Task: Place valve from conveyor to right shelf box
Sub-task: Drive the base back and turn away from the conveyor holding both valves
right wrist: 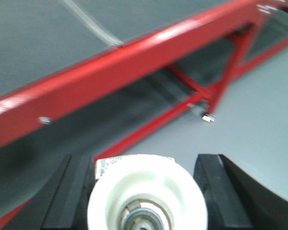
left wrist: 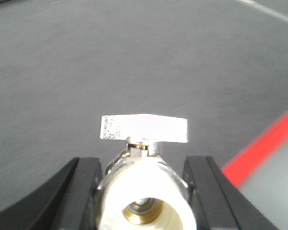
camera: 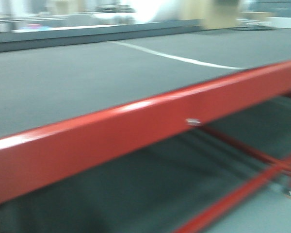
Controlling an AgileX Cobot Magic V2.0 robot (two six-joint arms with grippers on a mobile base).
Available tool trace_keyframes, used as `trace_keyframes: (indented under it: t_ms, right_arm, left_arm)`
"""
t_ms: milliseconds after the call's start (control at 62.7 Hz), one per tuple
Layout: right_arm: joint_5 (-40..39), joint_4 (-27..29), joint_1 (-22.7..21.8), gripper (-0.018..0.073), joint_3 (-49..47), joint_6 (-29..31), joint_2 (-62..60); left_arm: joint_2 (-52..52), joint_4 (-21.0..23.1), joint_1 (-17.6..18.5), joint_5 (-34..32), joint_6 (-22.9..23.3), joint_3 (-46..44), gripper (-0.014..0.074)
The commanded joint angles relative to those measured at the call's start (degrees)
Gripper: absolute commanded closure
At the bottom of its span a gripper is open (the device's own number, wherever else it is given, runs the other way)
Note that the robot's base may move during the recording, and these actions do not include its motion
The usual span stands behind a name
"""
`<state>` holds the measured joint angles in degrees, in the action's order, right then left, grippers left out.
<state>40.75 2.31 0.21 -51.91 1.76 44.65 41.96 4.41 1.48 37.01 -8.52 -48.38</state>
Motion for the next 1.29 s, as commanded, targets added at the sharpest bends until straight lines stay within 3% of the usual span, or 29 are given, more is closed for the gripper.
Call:
trace_keyframes:
  t_ms: [0,1277]
  right_arm:
    - [-4.2,-0.2,-0.2,0.0723,-0.6,0.2,-0.7]
    - [-4.2,-0.2,-0.2,0.0723,-0.6,0.2,-0.7]
  left_arm:
    - [-0.5,0.5,0.2,-3.1,0.2,-0.4,0.0708]
    - [-0.5,0.5,0.2,-3.1,0.2,-0.4,0.0708]
